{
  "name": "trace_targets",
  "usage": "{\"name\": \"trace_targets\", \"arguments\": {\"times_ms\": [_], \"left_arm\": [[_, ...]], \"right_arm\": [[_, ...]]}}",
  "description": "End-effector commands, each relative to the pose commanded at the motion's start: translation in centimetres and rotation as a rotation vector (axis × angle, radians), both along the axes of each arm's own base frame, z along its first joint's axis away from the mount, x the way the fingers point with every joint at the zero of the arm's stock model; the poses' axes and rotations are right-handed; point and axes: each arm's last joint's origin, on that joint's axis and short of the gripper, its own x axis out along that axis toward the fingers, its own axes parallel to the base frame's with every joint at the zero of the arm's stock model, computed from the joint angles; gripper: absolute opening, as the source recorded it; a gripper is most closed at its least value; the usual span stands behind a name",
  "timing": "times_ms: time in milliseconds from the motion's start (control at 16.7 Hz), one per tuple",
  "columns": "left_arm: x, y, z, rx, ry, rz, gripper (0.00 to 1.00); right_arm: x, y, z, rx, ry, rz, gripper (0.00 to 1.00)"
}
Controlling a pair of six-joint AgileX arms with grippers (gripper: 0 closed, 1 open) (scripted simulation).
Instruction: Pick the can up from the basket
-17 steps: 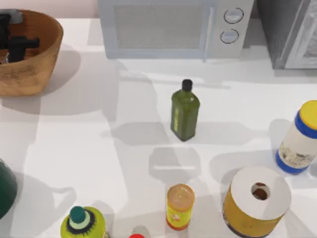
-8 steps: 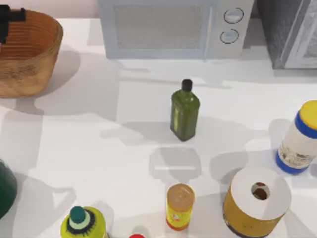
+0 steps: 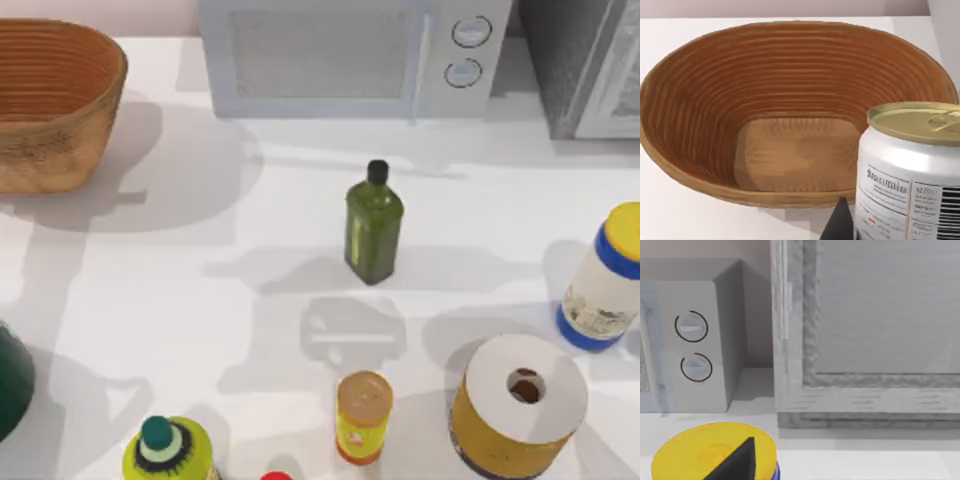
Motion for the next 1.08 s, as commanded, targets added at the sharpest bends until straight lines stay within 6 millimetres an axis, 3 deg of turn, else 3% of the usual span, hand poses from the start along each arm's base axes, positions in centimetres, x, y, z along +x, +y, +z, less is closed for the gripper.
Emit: {"name": "trace_targets", "arguments": {"times_ms": [240, 480, 840, 1080], "left_arm": [[-8.5, -0.6, -2.4, -0.005, -0.275, -0.009, 0.0], [-13.7, -0.9, -8.0, -0.017, -0.478, -0.015, 0.0], [-15.6, -0.9, -16.1, -0.025, -0.615, -0.003, 0.0], [-15.6, -0.8, -17.6, -0.023, -0.63, 0.008, 0.0]], "right_arm": [[0.0, 0.0, 0.0, 0.0, 0.0, 0.0, 1.0], [0.0, 0.0, 0.0, 0.0, 0.0, 0.0, 1.0], [0.0, 0.0, 0.0, 0.0, 0.0, 0.0, 1.0], [0.0, 0.0, 0.0, 0.0, 0.0, 0.0, 1.0]]}}
